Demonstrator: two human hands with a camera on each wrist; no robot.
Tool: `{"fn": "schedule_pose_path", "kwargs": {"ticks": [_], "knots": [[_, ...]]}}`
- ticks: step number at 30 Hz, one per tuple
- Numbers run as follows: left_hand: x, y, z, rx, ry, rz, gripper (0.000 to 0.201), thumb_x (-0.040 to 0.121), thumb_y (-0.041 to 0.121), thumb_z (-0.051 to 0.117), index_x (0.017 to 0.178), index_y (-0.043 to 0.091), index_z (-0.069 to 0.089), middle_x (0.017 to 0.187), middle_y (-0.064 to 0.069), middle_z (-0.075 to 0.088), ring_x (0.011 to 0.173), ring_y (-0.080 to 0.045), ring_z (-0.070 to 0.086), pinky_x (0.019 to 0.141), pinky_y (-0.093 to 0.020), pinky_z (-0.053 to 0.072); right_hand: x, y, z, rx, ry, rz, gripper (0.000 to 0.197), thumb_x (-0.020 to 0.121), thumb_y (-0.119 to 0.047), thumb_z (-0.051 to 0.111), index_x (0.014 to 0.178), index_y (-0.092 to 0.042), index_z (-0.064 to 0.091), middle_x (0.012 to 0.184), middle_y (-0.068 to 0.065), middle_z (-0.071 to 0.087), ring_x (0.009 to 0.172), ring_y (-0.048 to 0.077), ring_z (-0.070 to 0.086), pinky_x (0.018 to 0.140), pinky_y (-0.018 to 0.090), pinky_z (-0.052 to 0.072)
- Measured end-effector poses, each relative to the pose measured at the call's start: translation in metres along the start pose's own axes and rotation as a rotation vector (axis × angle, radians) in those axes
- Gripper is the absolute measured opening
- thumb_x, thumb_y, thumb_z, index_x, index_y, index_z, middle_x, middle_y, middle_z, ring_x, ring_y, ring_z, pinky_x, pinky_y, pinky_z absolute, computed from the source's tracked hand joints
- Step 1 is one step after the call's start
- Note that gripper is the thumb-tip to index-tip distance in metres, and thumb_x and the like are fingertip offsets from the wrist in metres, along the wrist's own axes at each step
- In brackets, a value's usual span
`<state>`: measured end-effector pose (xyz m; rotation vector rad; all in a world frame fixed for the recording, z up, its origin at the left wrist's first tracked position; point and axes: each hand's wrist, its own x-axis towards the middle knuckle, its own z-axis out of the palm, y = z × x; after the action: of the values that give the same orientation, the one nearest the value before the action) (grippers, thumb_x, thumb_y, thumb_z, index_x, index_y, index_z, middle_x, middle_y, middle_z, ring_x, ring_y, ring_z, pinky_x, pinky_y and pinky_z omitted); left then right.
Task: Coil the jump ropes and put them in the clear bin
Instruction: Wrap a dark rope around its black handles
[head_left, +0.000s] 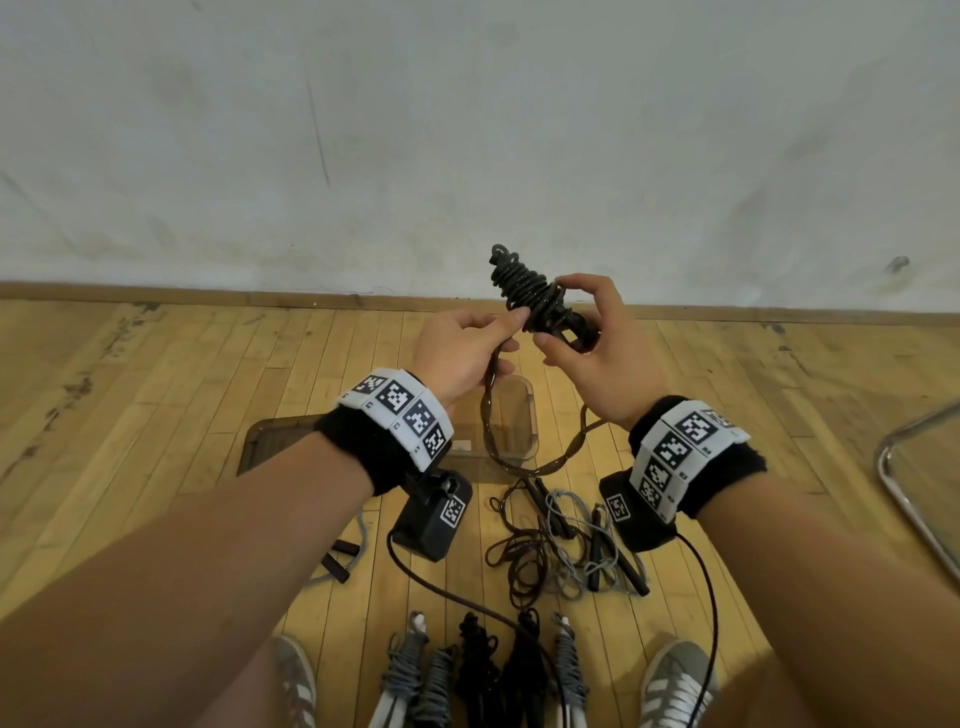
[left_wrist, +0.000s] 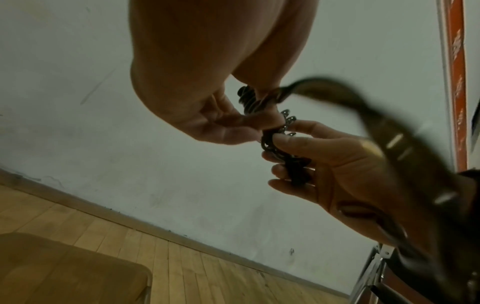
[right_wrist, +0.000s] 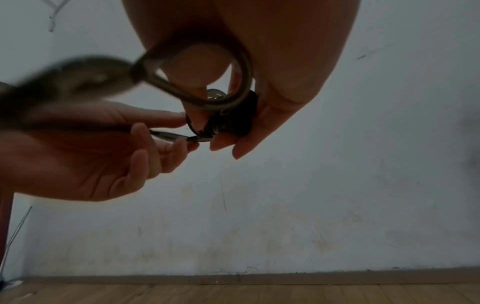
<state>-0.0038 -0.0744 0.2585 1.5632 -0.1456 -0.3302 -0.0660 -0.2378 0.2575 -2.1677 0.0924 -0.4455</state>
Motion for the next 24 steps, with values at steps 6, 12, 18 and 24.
{"fn": "schedule_pose_path", "kwargs": {"ticks": [6, 12, 18, 24], "knots": [[-0.003, 0.001, 0.004, -0.025, 0.020, 0.018, 0.018, 0.094, 0.029, 0.074, 0.095, 0.012, 0.074, 0.081, -0.005, 0.076, 0.058, -0.010, 0.066, 0.063, -0.025, 0.058, -0.001, -0.004, -0.001, -0.077, 0.058, -0.018, 0.054, 0.089, -0.029, 0.077, 0.130, -0.038, 0.043, 0.094, -0.017, 0.064, 0.082, 0.001, 0.067, 0.073, 0.020, 0.052], [-0.005, 0.002, 0.008, -0.064, -0.006, -0.049, 0.047, 0.083, 0.054, 0.079, 0.099, 0.009, 0.072, 0.082, -0.003, 0.071, 0.065, -0.016, 0.070, 0.073, -0.036, 0.062, -0.004, -0.005, 0.010, -0.096, 0.009, -0.115, 0.059, 0.084, -0.024, 0.077, 0.128, -0.041, 0.041, 0.101, -0.005, 0.059, 0.092, 0.017, 0.066, 0.080, 0.041, 0.058], [-0.003, 0.006, 0.003, -0.123, -0.021, -0.013, 0.037, 0.089, 0.044, 0.076, 0.104, 0.010, 0.075, 0.088, -0.004, 0.075, 0.067, -0.011, 0.067, 0.069, -0.026, 0.057, -0.004, -0.018, 0.004, 0.383, -0.102, 0.138, 0.044, 0.102, -0.028, 0.060, 0.140, -0.030, 0.038, 0.116, 0.011, 0.065, 0.073, 0.021, 0.069, 0.073, 0.036, 0.063], [-0.004, 0.004, 0.004, -0.107, -0.068, -0.006, 0.028, 0.093, 0.040, 0.073, 0.112, 0.019, 0.076, 0.090, 0.003, 0.071, 0.071, -0.008, 0.069, 0.072, -0.027, 0.058, -0.003, -0.013, 0.005, 0.411, -0.135, 0.172, 0.031, 0.109, -0.027, 0.044, 0.140, -0.020, 0.045, 0.096, 0.010, 0.072, 0.075, 0.020, 0.070, 0.072, 0.037, 0.061]]}}
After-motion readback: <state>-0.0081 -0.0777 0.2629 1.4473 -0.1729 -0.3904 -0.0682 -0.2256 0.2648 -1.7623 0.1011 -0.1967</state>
